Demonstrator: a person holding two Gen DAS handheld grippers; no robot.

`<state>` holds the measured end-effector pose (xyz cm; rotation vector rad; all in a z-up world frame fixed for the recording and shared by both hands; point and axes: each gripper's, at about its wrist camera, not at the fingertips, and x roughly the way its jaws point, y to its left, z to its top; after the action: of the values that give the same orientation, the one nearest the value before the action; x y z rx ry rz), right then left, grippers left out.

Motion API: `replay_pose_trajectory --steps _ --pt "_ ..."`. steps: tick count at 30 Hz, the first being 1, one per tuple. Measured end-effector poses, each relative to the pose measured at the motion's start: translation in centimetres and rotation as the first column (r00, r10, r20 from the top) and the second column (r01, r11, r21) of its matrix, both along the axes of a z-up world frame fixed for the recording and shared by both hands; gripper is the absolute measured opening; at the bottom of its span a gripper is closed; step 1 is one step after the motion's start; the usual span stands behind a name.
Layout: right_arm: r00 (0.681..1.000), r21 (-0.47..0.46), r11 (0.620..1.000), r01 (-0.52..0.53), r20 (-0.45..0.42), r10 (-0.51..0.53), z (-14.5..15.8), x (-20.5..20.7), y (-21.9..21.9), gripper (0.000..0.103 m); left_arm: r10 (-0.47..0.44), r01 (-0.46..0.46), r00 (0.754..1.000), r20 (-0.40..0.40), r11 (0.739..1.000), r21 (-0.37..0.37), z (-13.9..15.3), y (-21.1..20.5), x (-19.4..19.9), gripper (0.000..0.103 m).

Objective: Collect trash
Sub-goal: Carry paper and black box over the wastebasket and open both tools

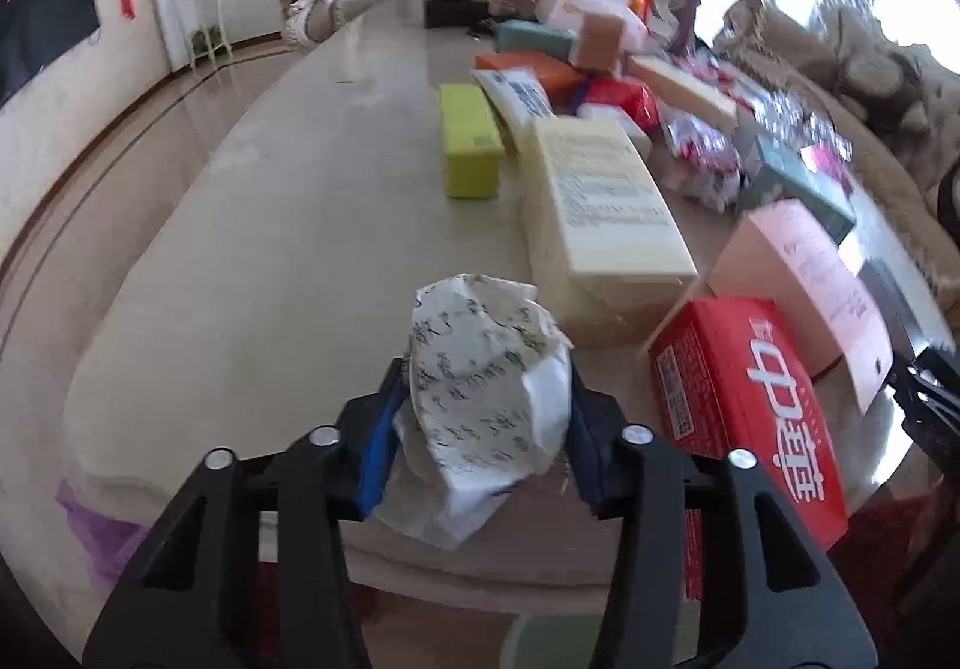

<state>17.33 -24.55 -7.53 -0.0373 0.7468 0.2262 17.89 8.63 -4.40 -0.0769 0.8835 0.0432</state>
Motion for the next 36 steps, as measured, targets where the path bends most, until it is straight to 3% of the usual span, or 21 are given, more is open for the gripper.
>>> replay_pose_trajectory --steps 7,10,12,15,18,21,23,26,28,31,34,36 --pt "0.999 0.112 0.994 0.01 0.038 -0.014 2.3 -2.0 -2.5 0.039 0.018 -0.015 0.999 0.032 0.996 -0.088 1.2 2.7 -0.9 0.041" --pt "0.997 0.159 0.986 -0.048 0.062 0.039 4.2 -4.5 -3.1 0.039 -0.014 0.027 0.996 0.093 0.989 -0.146 3.7 3.0 -3.2 0.041" --pt "0.992 0.169 0.979 -0.114 0.074 0.103 5.3 -7.7 -3.2 0.039 -0.088 0.106 0.986 0.138 0.986 -0.129 5.7 1.9 -6.1 0.041" --pt "0.982 0.182 0.965 -0.189 0.03 0.187 5.1 -12.3 -2.7 0.039 -0.21 0.217 0.966 0.153 0.976 -0.033 6.5 -0.9 -10.9 0.041" --pt "0.97 0.228 0.951 -0.21 -0.073 0.231 2.7 -15.2 -2.0 0.039 -0.327 0.33 0.943 0.065 0.943 -0.052 3.8 -3.8 -14.6 0.041" --pt "0.942 0.231 0.953 -0.196 -0.225 0.248 -2.4 -16.6 -0.9 0.039 -0.386 0.372 0.917 -0.099 0.919 -0.134 -2.3 -6.6 -16.0 0.041" --pt "0.901 0.208 0.961 -0.184 -0.354 0.25 -6.8 -16.0 0.0 0.039 -0.401 0.37 0.894 -0.199 0.912 -0.176 -6.4 -8.0 -15.6 0.041" --pt "0.837 0.161 0.971 -0.18 -0.494 0.237 -11.9 -14.1 1.3 0.039 -0.423 0.369 0.821 -0.383 0.906 -0.208 -12.8 -9.9 -13.9 0.041" --pt "0.81 0.128 0.971 -0.203 -0.536 0.24 -14.1 -12.9 2.3 0.039 -0.425 0.36 0.756 -0.498 0.905 -0.226 -15.9 -10.7 -12.7 0.041" --pt "0.774 0.087 0.971 -0.221 -0.591 0.229 -16.5 -11.8 3.4 0.039 -0.408 0.376 0.734 -0.543 0.91 -0.175 -17.6 -11.4 -11.9 0.042" --pt "0.752 0.065 0.969 -0.239 -0.619 0.227 -17.6 -11.8 4.0 0.039 -0.394 0.37 0.727 -0.563 0.915 -0.162 -18.5 -11.2 -12.1 0.044" --pt "0.747 0.056 0.97 -0.238 -0.627 0.22 -17.7 -11.9 3.8 0.04 -0.392 0.357 0.715 -0.579 0.917 -0.179 -19.3 -11.4 -11.9 0.052"
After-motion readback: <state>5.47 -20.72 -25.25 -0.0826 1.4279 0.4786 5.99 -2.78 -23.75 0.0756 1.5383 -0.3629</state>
